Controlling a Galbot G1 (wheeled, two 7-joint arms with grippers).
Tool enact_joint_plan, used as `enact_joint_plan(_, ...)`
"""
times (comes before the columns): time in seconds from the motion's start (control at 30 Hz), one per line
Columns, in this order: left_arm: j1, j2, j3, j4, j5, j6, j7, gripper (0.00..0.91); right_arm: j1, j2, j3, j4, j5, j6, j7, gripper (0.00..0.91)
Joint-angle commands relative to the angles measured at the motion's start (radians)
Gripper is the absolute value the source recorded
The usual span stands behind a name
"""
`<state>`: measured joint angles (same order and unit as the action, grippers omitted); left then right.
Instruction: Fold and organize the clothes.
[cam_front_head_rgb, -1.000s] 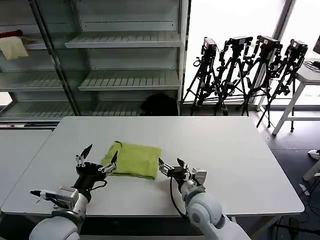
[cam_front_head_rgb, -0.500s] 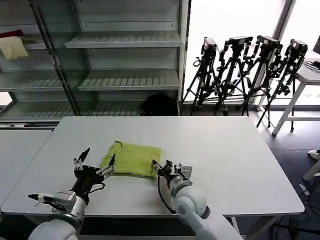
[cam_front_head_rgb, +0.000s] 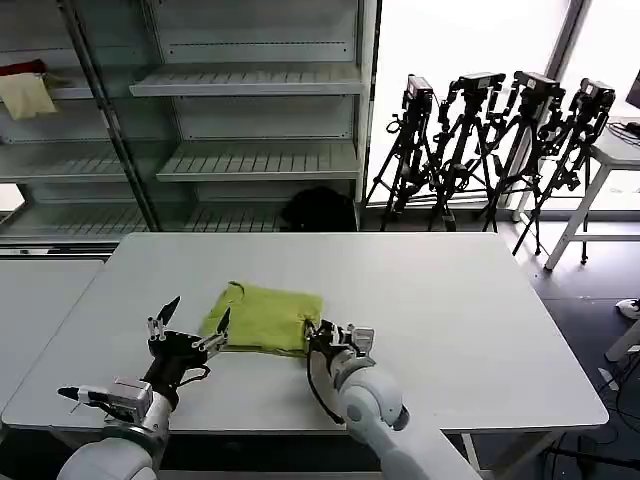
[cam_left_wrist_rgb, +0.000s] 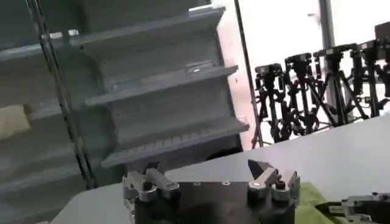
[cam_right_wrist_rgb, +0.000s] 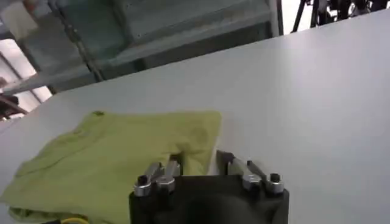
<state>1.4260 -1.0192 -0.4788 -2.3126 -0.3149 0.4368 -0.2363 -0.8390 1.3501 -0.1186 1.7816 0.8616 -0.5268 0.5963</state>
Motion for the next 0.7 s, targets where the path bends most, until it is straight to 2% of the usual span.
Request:
enact_joint_plan(0.03,0.002,-0.001,0.001,-0.001,-0.001,-0.001,0.002,0.907,0.016,0.014,-0.01,-0.023,-0.002,0.003,0.006,0.04)
enact_joint_plan(0.17,0.002,0.0,0.0,0.001,-0.001,-0.001,0.001,0.907,0.017,0.014,-0.016,-0.021,-0.009,0.007,0.007,0.0)
enact_joint_plan(0.47,0.008,0.0,-0.012,0.0,-0.002,-0.001,-0.001,0.907,0.005,-0.03,0.014,0.032,-0.034,0.016,0.004,0.0)
enact_joint_plan(0.7,0.01,0.001,-0.015,-0.003,-0.007,-0.001,-0.002,0.907,-0.031,-0.194,0.148,0.104,-0.026,0.016,-0.056,0.0)
